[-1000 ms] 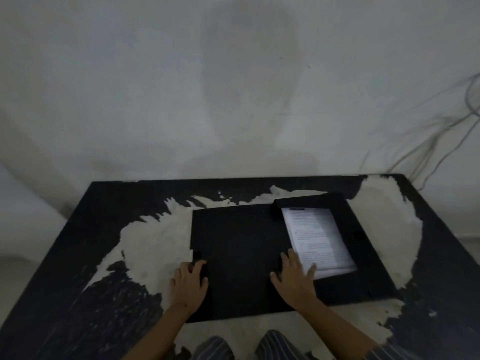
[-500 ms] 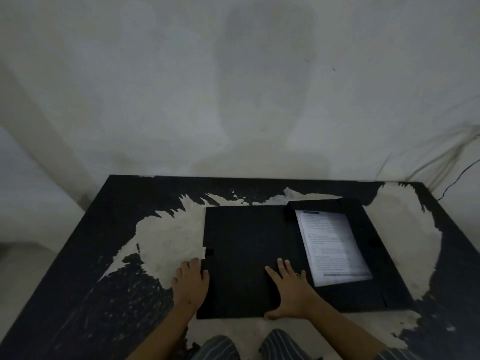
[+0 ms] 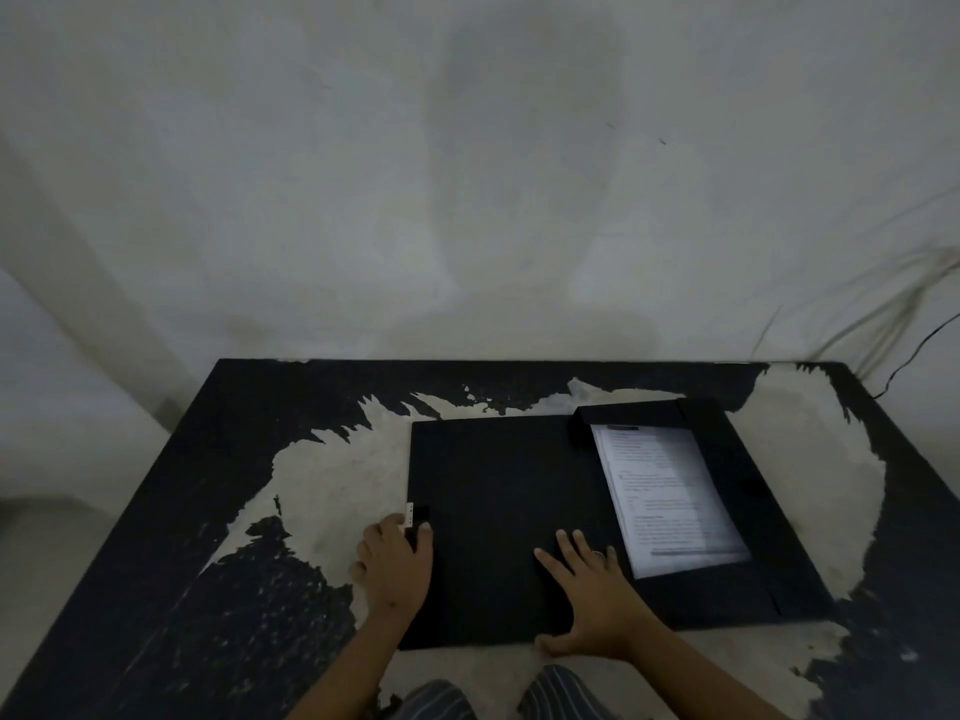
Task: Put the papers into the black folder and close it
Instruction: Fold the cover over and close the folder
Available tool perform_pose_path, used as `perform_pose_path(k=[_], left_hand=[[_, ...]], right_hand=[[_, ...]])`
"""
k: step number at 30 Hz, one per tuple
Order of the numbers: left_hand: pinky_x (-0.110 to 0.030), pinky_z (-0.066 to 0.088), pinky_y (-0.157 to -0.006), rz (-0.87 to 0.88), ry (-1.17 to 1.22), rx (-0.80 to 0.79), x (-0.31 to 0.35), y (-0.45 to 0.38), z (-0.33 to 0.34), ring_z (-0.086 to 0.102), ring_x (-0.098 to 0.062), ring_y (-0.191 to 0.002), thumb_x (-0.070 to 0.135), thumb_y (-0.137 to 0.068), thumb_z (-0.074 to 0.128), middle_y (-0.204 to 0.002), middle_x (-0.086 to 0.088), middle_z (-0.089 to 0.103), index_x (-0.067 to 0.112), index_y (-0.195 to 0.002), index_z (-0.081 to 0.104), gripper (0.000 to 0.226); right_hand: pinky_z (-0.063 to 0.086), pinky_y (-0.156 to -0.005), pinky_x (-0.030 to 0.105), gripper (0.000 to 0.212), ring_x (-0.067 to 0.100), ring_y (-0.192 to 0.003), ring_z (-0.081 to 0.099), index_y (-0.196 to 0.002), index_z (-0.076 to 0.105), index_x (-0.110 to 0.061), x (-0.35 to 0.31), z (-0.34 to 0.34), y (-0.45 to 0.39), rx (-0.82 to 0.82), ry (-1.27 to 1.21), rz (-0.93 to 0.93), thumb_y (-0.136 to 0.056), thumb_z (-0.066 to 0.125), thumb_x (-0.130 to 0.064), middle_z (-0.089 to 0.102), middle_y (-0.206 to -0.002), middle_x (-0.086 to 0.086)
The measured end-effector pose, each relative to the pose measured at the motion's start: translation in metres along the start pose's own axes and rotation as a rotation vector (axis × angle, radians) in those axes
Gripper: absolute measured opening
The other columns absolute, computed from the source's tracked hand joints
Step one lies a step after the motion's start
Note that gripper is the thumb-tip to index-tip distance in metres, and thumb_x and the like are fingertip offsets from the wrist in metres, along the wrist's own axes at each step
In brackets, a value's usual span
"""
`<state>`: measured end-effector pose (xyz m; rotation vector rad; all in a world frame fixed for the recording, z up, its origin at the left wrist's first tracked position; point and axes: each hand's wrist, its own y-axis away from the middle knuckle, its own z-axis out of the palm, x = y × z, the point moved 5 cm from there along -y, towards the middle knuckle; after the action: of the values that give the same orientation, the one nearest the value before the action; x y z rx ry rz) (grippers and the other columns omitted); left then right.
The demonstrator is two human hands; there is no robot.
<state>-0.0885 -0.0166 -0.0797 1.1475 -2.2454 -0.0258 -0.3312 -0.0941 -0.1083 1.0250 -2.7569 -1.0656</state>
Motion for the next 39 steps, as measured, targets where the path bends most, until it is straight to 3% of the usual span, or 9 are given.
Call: perform_pose_path(k=[4, 12, 16, 21, 24, 27, 33, 36, 39], left_hand=[[-0.048, 0.027, -0.111, -0.112, -0.055, -0.12, -0.006, 0.004, 0.005, 0.04, -0.033, -0.128, 0.044, -0.094, 0.042, -0.14, -0.015, 0.042, 0.012, -0.136, 0.038, 0.053], [-0.045, 0.023, -0.113, -0.049, 0.07, -0.175, 0.017, 0.01, -0.013, 0.044, -0.03, -0.127, 0.02, -0.096, 0.044, -0.141, -0.012, 0.047, 0.014, -0.142, 0.03, 0.048], [-0.047, 0.016, -0.115, 0.035, 0.119, -0.21, 0.032, 0.018, -0.03, 0.037, -0.028, -0.135, 0.034, -0.097, 0.043, -0.153, -0.005, 0.035, 0.023, -0.149, 0.018, 0.058], [-0.047, 0.015, -0.114, 0.225, 0.318, -0.209, 0.074, 0.035, -0.057, 0.04, -0.015, -0.13, 0.041, -0.097, 0.038, -0.137, 0.01, 0.048, 0.037, -0.138, 0.039, 0.04], [-0.048, 0.011, -0.12, 0.287, 0.483, -0.368, 0.096, 0.05, -0.054, 0.032, -0.005, -0.129, 0.05, -0.097, 0.025, -0.134, 0.019, 0.043, 0.044, -0.131, 0.044, 0.039], [-0.049, 0.018, -0.122, 0.381, 0.569, -0.523, 0.12, 0.068, -0.037, 0.03, -0.014, -0.142, 0.061, -0.09, 0.016, -0.152, 0.004, 0.037, 0.036, -0.141, 0.038, 0.061], [-0.027, 0.023, -0.116, 0.624, 0.331, -0.64, 0.158, 0.091, 0.011, 0.035, -0.011, -0.138, 0.048, -0.098, 0.023, -0.148, 0.013, 0.037, 0.058, -0.13, 0.023, 0.033], [-0.049, 0.027, -0.117, 0.709, 0.104, -0.655, 0.161, 0.092, 0.043, 0.04, -0.019, -0.136, 0.046, -0.099, 0.026, -0.152, 0.004, 0.038, 0.054, -0.139, 0.017, 0.041], [-0.049, 0.021, -0.119, 0.816, -0.07, -0.703, 0.159, 0.094, 0.071, 0.036, -0.021, -0.139, 0.043, -0.1, 0.025, -0.157, 0.001, 0.029, 0.048, -0.144, 0.009, 0.047]], right_hand=[[-0.006, -0.117, 0.054, 0.103, 0.026, -0.148, -0.013, -0.15, 0.001, -0.037, 0.002, 0.006, 0.003, 0.074, -0.042, -0.025, -0.066, 0.041, -0.081, -0.007, -0.162, 0.002], [-0.002, -0.119, 0.05, 0.097, 0.021, -0.149, -0.006, -0.15, 0.007, -0.038, -0.001, 0.0, 0.009, 0.13, -0.161, -0.025, -0.068, 0.041, -0.079, -0.001, -0.163, -0.002], [0.003, -0.12, 0.047, 0.081, 0.011, -0.149, 0.005, -0.149, 0.013, -0.04, -0.013, -0.027, 0.019, 0.306, -0.391, -0.07, -0.08, 0.041, -0.07, 0.005, -0.161, -0.011], [0.013, -0.118, 0.043, 0.067, 0.0, -0.143, 0.011, -0.147, 0.018, -0.04, -0.042, -0.088, 0.03, 0.528, -0.629, -0.175, -0.089, 0.042, -0.062, 0.003, -0.161, -0.015], [0.018, -0.117, 0.032, 0.065, -0.003, -0.139, 0.014, -0.149, 0.02, -0.034, -0.056, -0.128, 0.036, 0.624, -0.845, -0.196, -0.092, 0.044, -0.055, 0.011, -0.16, -0.012], [0.033, -0.11, 0.031, 0.063, 0.009, -0.135, 0.036, -0.15, 0.022, -0.027, -0.057, -0.16, 0.039, 0.625, -1.107, -0.143, -0.095, 0.051, -0.039, 0.033, -0.154, 0.0], [0.043, -0.099, 0.031, 0.067, 0.025, -0.132, 0.044, -0.15, 0.017, -0.03, -0.01, -0.196, 0.066, 0.763, -1.037, 0.01, -0.096, 0.05, -0.009, 0.036, -0.152, 0.005], [0.039, -0.085, 0.023, 0.066, 0.026, -0.127, 0.049, -0.15, 0.021, -0.027, 0.031, -0.201, 0.084, 0.8, -0.894, 0.137, -0.095, 0.048, -0.001, 0.042, -0.149, 0.008], [0.038, -0.088, 0.024, 0.067, 0.029, -0.127, 0.049, -0.152, 0.017, -0.024, 0.075, -0.196, 0.105, 0.781, -0.731, 0.224, -0.096, 0.046, -0.001, 0.038, -0.152, 0.011]])
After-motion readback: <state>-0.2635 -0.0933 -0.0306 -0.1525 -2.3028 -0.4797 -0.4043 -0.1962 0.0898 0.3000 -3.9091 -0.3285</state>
